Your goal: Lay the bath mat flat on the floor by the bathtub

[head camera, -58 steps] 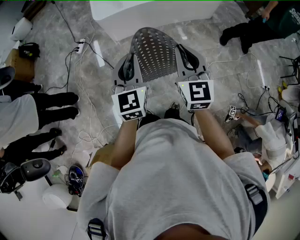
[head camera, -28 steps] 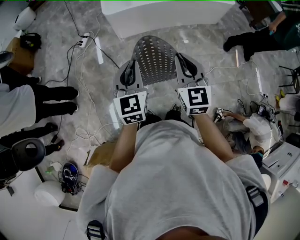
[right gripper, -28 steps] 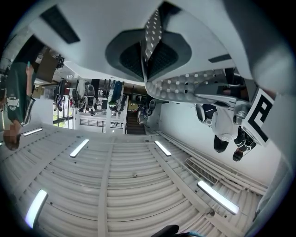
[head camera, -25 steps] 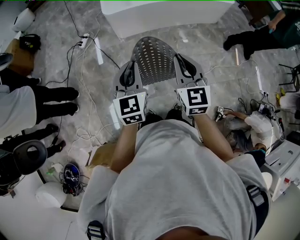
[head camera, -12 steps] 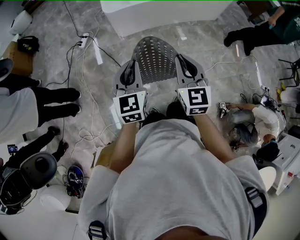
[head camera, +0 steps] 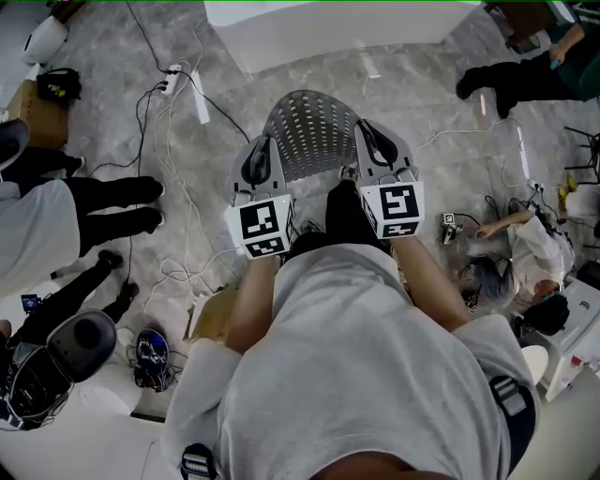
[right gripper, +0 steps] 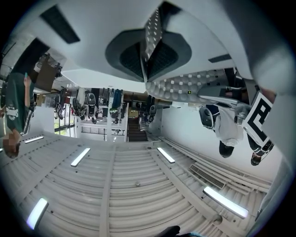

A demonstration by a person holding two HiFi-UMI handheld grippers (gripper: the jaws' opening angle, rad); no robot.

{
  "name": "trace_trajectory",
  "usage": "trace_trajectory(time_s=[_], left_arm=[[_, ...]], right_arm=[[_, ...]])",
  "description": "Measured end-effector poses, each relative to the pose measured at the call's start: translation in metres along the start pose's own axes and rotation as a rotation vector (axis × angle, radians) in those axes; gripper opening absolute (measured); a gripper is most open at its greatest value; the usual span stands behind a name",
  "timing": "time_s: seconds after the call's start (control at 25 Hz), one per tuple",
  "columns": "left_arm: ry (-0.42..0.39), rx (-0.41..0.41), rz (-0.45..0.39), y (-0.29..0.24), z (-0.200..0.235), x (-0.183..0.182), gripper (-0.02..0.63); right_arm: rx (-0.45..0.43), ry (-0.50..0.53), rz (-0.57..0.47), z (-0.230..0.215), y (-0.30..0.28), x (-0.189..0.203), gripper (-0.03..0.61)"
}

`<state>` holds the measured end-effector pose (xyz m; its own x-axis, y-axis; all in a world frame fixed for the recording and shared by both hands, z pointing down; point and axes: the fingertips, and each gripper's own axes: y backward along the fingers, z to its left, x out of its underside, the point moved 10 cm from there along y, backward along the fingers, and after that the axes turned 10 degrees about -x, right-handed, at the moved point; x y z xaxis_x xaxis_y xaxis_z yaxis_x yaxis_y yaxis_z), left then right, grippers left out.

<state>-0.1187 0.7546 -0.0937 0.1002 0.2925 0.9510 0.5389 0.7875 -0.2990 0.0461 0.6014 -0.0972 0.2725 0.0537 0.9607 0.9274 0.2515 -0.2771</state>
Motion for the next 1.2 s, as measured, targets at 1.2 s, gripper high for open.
trace_trajectory(time_s=[1.2], left_arm=[[-0.028, -0.078, 0.154, -0.213, -0.070, -0.029, 0.028]], right_arm=[[-0.109, -0.051, 0.041, -0.198, -0.112, 0.018, 0.017]])
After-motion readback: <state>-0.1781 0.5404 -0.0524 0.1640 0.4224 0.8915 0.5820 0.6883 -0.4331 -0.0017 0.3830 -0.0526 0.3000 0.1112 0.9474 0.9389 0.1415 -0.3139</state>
